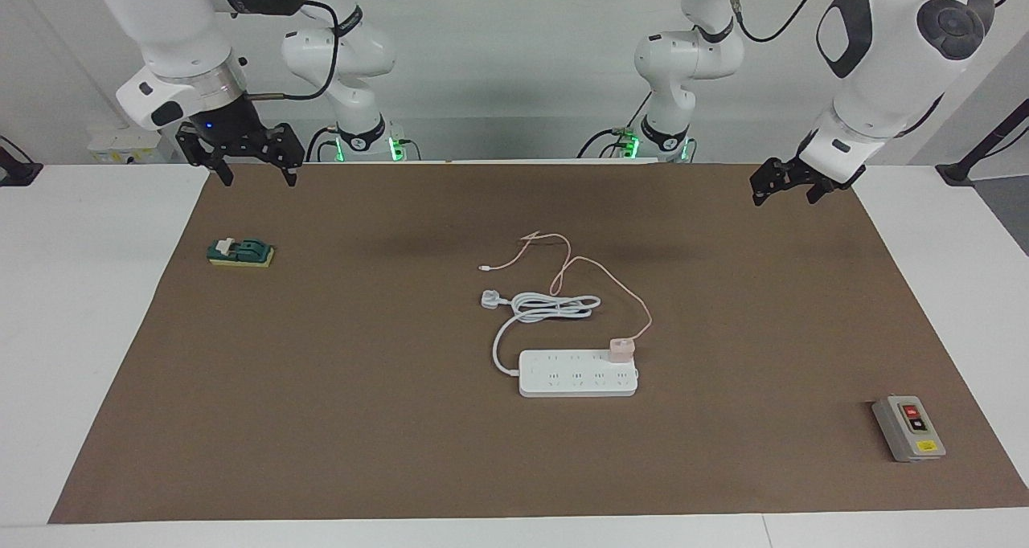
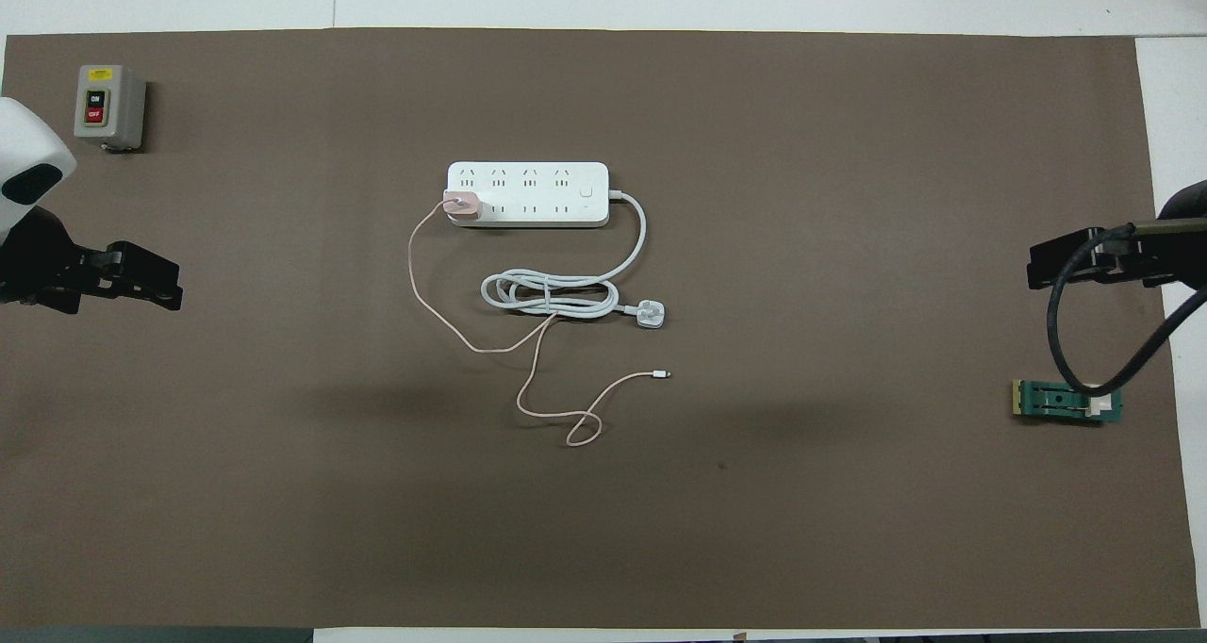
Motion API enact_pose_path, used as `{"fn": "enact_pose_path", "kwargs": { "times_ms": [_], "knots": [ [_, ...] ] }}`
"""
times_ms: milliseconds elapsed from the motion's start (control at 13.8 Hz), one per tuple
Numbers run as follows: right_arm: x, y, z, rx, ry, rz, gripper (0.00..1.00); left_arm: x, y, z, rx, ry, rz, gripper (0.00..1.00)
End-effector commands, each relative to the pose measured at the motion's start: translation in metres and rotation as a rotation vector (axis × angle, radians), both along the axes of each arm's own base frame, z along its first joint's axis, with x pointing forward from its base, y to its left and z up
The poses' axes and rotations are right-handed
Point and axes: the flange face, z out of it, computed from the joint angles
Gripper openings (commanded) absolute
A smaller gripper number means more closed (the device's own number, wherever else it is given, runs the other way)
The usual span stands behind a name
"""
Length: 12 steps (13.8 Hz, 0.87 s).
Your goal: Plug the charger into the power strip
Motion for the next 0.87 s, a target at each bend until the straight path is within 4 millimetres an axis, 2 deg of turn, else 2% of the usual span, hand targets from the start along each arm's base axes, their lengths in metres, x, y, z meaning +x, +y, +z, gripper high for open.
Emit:
{"fn": "enact_pose_path", "kwargs": {
  "times_ms": [0,797],
  "knots": [
    [-0.0041,-0.0029,0.0022,-0.013,-0.003,0.026,1.00,-0.0004,-0.0007,-0.0009,-0.003,-0.017,0.006,1.00],
    [-0.0043,-0.0013,0.0021,-0.013,-0.002,0.030,1.00,0.0051,0.0063,-0.0012,-0.013,-0.015,0.015,1.00]
  ]
}}
